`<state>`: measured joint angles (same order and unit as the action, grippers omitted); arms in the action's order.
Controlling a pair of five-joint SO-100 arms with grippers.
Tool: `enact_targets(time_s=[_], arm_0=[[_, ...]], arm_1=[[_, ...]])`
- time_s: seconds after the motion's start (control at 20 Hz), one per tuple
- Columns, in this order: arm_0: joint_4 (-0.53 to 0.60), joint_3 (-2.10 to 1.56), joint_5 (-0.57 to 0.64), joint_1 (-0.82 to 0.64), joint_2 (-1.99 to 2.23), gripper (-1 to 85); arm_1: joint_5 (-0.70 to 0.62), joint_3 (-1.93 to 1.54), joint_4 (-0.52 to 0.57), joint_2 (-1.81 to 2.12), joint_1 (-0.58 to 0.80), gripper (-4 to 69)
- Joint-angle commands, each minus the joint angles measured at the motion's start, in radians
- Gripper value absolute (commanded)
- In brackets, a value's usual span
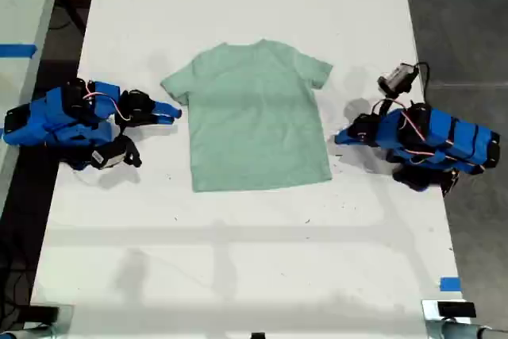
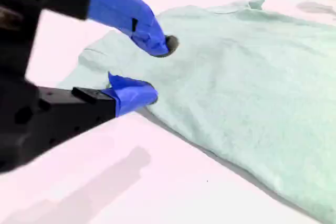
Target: Fold t shirt
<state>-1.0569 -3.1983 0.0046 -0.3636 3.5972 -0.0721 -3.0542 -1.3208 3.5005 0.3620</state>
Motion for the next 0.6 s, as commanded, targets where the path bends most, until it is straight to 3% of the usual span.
enact_targets(time_s=[0.0, 0.1, 0.25, 0.35, 0.45, 0.55], arm_0=[[-0.002, -0.011, -0.018, -0.011, 0.006, 11.1], [-0.002, -0.011, -0.018, -0.011, 0.006, 11.1], [-0.002, -0.011, -0.018, -0.011, 0.006, 11.1], [-0.002, -0.011, -0.018, -0.011, 0.006, 11.1], [-0.002, -0.011, -0.018, -0.011, 0.006, 11.1], [-0.002, -0.011, -0.018, -0.012, 0.006, 11.1]], arm_1=[[0.038, -0.055, -0.005, 0.009, 0.003, 0.8], [-0.008, -0.002, 0.011, 0.009, 0.037, 0.8], [-0.279, 0.219, 0.149, -0.061, 0.256, 3.9], [-0.428, 0.557, 0.198, -0.509, 0.426, 10.9], [-0.591, 0.988, 0.149, -1.025, 0.506, 20.4], [-0.65, 1.331, 0.074, -1.355, 0.586, 21.7]])
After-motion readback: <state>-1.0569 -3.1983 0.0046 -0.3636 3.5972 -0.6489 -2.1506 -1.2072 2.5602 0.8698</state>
